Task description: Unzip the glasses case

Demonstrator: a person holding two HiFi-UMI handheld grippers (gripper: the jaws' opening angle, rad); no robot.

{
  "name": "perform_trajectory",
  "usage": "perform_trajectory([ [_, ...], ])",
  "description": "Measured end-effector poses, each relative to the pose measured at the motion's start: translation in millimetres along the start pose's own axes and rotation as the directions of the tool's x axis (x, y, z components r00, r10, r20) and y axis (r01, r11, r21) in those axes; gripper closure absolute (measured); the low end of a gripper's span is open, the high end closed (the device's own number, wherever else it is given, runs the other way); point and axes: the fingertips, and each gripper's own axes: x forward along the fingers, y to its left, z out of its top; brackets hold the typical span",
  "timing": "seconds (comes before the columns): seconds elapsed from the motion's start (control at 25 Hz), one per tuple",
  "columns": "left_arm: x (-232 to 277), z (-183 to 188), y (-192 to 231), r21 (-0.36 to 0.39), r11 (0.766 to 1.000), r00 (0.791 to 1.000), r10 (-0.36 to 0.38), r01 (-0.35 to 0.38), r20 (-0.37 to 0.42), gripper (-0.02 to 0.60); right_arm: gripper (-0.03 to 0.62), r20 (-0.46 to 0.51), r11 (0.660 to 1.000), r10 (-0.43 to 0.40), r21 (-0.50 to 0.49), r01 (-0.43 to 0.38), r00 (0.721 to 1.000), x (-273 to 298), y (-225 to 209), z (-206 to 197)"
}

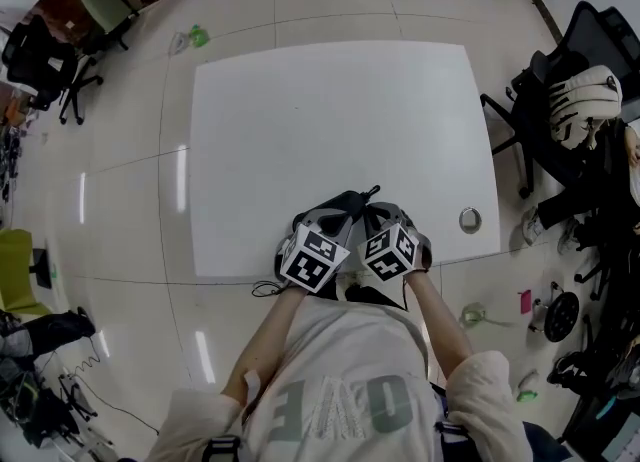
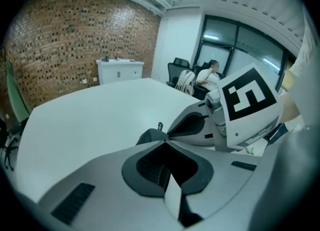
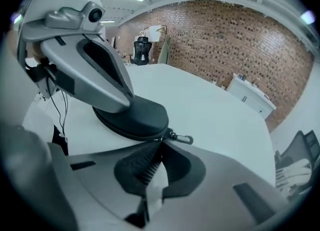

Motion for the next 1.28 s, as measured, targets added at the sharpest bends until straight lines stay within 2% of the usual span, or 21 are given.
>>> perform_trajectory([
  [0.08, -6.7, 4.6, -2.6, -0.025, 0.999, 0.999, -0.026, 0.026, 0.025, 0.578, 0.594, -0.005, 0.999, -0.033, -0.019, 0.033, 0.999, 2.0, -8.8, 2.7],
  [0.24, -24.5, 2.1, -20.0, -0.151, 0.980, 0.990, -0.117, 0.128, 0.080, 0.578, 0.594, -0.003, 0.995, -0.056, 0.081, 0.056, 0.998, -2.8, -12.2, -0.8],
  [0.32, -23.5, -5.7, -13.6, -0.183, 0.977, 0.992, -0.092, 0.107, 0.087, 0.578, 0.594, -0.004, 0.996, -0.042, 0.079, 0.042, 0.999, -7.3, -3.6, -3.3],
  [0.44, -23.1, -6.4, 13.7, -0.204, 0.979, 0.992, 0.003, 0.023, 0.127, 0.578, 0.594, -0.002, 0.999, 0.016, 0.037, -0.016, 1.000, -14.5, 23.7, -4.7],
  [0.56, -18.8, 0.0, 29.5, -0.177, 0.984, 0.992, 0.034, -0.012, 0.124, 0.578, 0.594, -0.002, 0.998, 0.055, -0.018, -0.055, 0.998, -18.9, 47.1, -3.7],
  [0.68, -21.0, 16.9, 25.8, -0.081, 0.996, 0.993, 0.056, -0.047, 0.103, 0.578, 0.594, 0.003, 0.996, 0.082, -0.044, -0.082, 0.997, -19.0, 59.4, 2.8],
  [0.8, -7.1, 20.6, 15.4, -0.008, 0.999, 0.998, 0.038, -0.038, 0.056, 0.578, 0.594, 0.003, 0.995, 0.091, -0.041, -0.091, 0.996, -18.7, 61.4, 3.7],
  [1.0, 6.7, 21.2, 15.1, -0.066, 0.998, 0.998, -0.001, 0.005, 0.057, 0.578, 0.594, -0.019, 0.993, 0.098, -0.059, -0.099, 0.995, -20.9, 52.2, -1.8],
  [1.12, 8.4, 22.4, 13.8, -0.059, 0.998, 0.999, -0.019, 0.022, 0.047, 0.578, 0.594, -0.039, 0.993, 0.082, -0.079, -0.084, 0.996, -21.3, 37.2, -6.7],
  [1.28, 6.3, 18.8, 13.3, -0.097, 0.994, 0.997, -0.038, 0.044, 0.062, 0.578, 0.594, -0.054, 0.989, 0.086, -0.113, -0.092, 0.995, -13.4, 12.3, -6.6],
])
